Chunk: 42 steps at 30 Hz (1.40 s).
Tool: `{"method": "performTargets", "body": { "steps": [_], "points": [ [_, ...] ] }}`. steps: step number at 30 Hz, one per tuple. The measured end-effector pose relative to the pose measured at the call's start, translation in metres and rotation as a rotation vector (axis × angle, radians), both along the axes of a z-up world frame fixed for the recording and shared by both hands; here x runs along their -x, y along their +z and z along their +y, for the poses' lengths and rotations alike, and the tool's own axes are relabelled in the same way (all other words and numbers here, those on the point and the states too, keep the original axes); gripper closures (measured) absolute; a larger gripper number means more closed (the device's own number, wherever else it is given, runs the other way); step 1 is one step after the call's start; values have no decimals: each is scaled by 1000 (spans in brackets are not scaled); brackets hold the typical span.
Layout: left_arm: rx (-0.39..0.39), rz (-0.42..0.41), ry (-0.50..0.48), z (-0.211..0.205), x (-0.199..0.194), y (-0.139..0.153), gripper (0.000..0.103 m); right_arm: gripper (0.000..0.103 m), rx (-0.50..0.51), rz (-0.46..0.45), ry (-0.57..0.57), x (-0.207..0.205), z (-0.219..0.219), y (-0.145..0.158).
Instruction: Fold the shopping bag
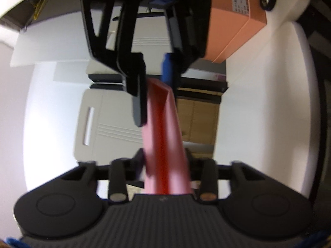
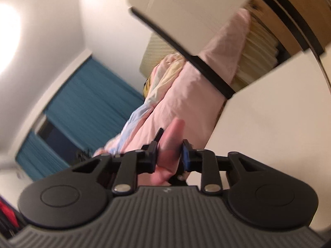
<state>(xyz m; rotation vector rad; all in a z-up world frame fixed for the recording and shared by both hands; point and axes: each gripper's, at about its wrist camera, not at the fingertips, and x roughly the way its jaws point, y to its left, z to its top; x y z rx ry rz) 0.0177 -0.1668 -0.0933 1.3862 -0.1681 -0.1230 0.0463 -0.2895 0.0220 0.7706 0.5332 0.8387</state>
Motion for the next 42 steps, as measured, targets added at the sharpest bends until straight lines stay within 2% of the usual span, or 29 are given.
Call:
{"method": "performTargets", "body": {
  "steps": [2, 4, 5, 7, 10, 13, 15, 17, 20, 23, 25, 27, 28, 29, 32, 36, 39, 42],
  "points": [
    [63, 56, 1, 0, -3, 7, 49, 78, 107, -97, 38, 8, 4, 10],
    [115, 94, 7, -2, -6, 12, 50, 79, 152, -144, 57, 16, 3, 14],
    [129, 102, 7, -2, -6, 14, 56, 79, 153, -145, 57, 18, 1, 15],
    [151, 113, 7, -4, -6, 15, 64, 79, 161, -157, 49, 21, -3, 16],
    [130, 95, 5, -10, -5, 12, 76, 75, 152, -149, 18, 24, -10, 16],
    [93, 61, 9, -14, -4, 8, 79, 73, 96, -84, 8, 19, -17, 11],
    [53, 27, 4, -14, -3, 3, 71, 78, 58, -36, 2, 15, -21, 7],
    [15, -23, -9, -14, -2, -3, 55, 81, 35, -4, -20, 14, -23, 5],
    [-26, -101, -38, -13, 3, -9, 38, 82, -21, 26, -96, 13, -30, 4],
    [-58, -172, -78, -13, 9, -16, 38, 82, -94, 71, -168, 10, -39, 0],
    [-65, -195, -93, -13, 13, -16, 39, 82, -131, 105, -168, 8, -41, -4],
    [-72, -212, -102, -14, 14, -17, 43, 82, -135, 130, -143, 6, -37, -7],
    [-72, -209, -110, -14, 17, -17, 59, 82, -136, 134, -131, 6, -35, -8],
    [-66, -194, -117, -15, 19, -16, 82, 82, -141, 132, -122, 6, -32, -7],
    [-28, -139, -133, -23, 14, -14, 90, 79, -116, 114, -108, 6, -31, -6],
    [48, -40, -132, -22, 14, -1, 92, 72, -29, 53, -118, 15, -43, 0],
    [207, 78, -89, -14, 8, 27, 92, 65, 69, -54, -147, 33, -57, 11],
    [421, 192, -30, 6, 12, 70, 92, 63, 265, -163, -203, 55, -68, 21]
  ]
}}
